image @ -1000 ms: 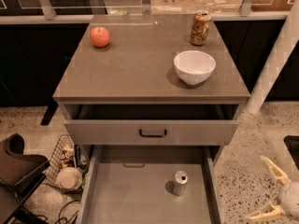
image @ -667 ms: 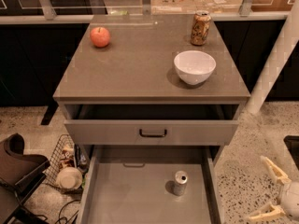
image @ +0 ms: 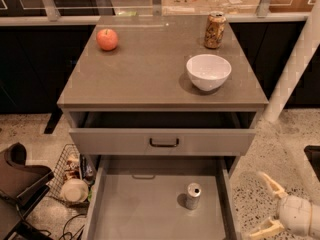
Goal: Pick redbull can from middle drawer and place on counter
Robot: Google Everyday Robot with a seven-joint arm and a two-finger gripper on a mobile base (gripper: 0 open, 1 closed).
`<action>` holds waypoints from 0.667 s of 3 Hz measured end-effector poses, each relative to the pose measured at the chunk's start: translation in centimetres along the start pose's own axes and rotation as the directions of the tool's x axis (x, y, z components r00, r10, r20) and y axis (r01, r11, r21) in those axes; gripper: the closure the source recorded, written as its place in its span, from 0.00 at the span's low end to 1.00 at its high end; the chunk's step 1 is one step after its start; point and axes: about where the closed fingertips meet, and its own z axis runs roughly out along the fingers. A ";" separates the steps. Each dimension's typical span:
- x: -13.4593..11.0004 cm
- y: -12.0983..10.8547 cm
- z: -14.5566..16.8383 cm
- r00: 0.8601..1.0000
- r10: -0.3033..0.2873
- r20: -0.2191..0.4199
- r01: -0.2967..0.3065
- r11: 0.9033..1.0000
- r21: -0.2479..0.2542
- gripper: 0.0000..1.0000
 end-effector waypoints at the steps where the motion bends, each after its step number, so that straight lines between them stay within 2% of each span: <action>1: 1.5 1.4 3.0 1.000 0.022 0.015 -0.022 0.998 -0.057 0.00; 2: 2.6 2.4 5.7 0.999 0.032 0.037 -0.028 0.995 -0.097 0.00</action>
Offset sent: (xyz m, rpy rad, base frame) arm 0.0070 0.0729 -0.0696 0.0842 0.0479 0.1210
